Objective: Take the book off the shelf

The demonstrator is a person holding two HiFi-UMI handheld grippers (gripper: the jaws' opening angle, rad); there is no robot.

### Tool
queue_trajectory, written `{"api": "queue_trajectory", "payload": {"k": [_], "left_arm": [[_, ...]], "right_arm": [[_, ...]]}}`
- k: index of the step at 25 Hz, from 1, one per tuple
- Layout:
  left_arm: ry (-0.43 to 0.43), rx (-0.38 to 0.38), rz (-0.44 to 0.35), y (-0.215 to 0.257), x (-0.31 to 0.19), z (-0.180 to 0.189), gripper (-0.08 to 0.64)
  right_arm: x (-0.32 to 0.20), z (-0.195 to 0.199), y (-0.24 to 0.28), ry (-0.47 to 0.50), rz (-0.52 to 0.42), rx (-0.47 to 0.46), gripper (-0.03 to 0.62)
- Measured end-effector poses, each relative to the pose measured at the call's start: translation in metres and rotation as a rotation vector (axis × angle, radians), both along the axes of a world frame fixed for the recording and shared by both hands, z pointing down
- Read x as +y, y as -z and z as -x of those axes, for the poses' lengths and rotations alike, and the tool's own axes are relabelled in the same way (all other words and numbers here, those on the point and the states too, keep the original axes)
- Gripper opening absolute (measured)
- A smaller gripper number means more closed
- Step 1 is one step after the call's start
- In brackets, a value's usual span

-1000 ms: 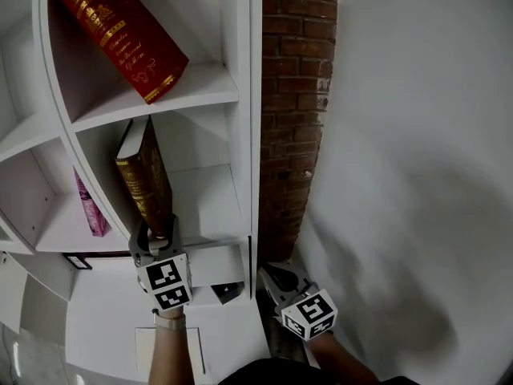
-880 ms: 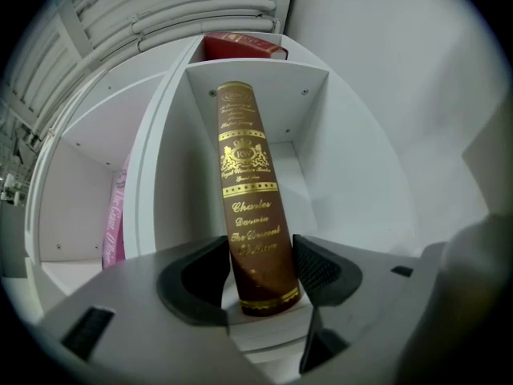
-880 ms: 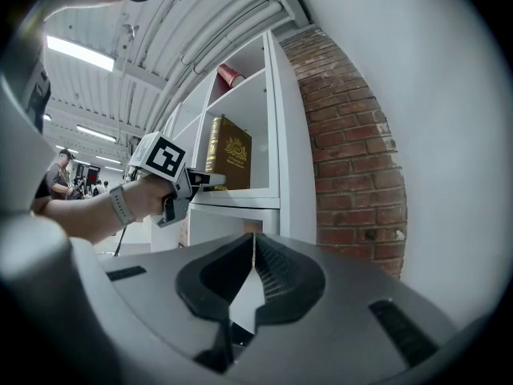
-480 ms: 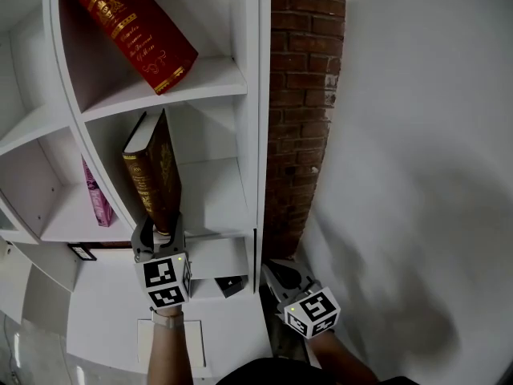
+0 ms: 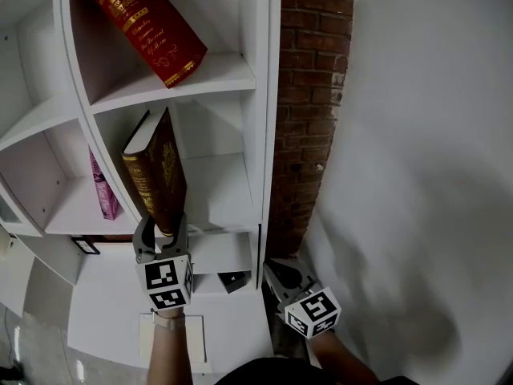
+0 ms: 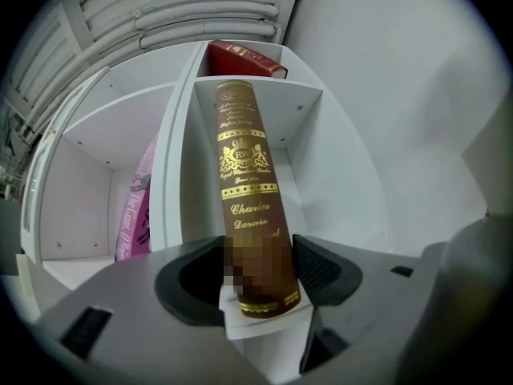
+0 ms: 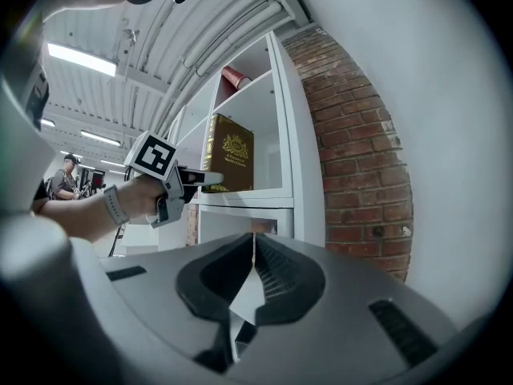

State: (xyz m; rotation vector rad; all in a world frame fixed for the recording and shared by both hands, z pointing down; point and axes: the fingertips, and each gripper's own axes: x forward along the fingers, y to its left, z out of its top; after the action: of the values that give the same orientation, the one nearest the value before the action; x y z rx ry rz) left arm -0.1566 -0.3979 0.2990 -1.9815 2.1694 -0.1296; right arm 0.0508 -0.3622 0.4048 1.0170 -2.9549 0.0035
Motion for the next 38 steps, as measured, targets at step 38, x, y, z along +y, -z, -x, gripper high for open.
{"api": "queue_trajectory", "payload": {"k": [38], "left_arm": [[-0.105, 0.079, -0.099, 0.009, 0.051, 0.012, 0.230]], "right_arm": [[0.005, 0.073, -0.005, 0.196, 0.008, 0.029, 0.021]]}}
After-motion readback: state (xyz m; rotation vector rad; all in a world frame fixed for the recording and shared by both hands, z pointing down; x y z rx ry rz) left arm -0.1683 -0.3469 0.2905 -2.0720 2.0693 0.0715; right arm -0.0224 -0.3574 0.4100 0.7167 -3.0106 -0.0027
